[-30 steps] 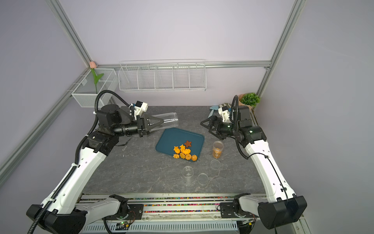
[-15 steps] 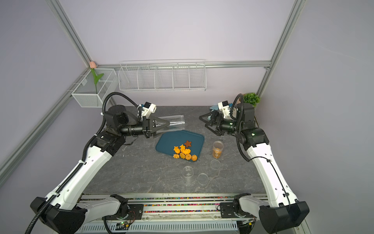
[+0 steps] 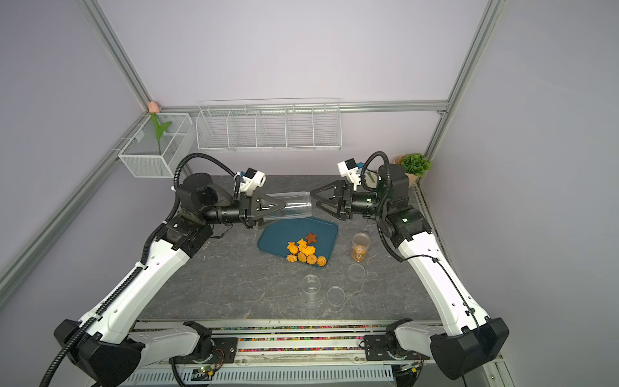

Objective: Pour the cookies out of the jar
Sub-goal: Place the jar at the center of the board.

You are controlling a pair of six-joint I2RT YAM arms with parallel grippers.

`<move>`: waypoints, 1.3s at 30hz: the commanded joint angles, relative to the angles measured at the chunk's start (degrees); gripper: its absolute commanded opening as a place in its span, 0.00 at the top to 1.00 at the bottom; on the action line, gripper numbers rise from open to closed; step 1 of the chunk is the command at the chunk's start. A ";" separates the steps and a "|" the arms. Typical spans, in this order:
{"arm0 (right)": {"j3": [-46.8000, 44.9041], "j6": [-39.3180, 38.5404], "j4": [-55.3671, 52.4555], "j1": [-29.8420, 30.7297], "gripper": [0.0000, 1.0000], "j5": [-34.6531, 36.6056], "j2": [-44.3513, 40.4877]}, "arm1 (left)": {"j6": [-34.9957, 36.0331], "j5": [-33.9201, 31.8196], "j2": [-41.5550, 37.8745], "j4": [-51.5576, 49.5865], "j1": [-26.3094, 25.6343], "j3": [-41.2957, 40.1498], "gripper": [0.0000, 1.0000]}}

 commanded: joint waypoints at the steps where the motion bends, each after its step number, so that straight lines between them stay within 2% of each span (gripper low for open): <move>1: 1.38 4.47 5.13 1.20 0.12 -3.49 0.90 | -0.84 1.30 -0.37 1.91 -0.37 -0.10 0.36; 12: 3.62 8.00 9.51 7.50 0.12 -8.95 4.25 | -1.13 1.75 -0.71 2.80 -0.84 -0.45 0.36; 20: 3.29 12.43 14.56 8.68 0.11 -10.83 5.74 | -1.40 2.21 -0.57 3.48 -1.95 -1.07 0.36; 25: 2.99 13.73 15.59 9.11 0.06 -12.06 5.76 | -1.25 2.68 -0.59 3.33 -1.95 -1.07 0.36; 27: 3.00 13.73 15.29 9.15 0.00 -12.34 5.80 | -1.18 2.84 -0.57 3.31 -1.99 -1.20 0.36; 29: 2.84 13.64 14.98 9.14 0.07 -12.30 5.92 | -1.03 2.95 -0.66 3.07 -1.95 -1.29 0.36; 37: 2.38 11.03 11.51 9.05 0.21 -11.18 5.56 | -0.37 3.17 -0.66 1.99 -2.02 -1.03 0.36; 39: 2.26 10.94 11.46 9.06 0.21 -10.87 5.40 | -0.22 3.15 -0.68 1.77 -1.99 -1.02 0.36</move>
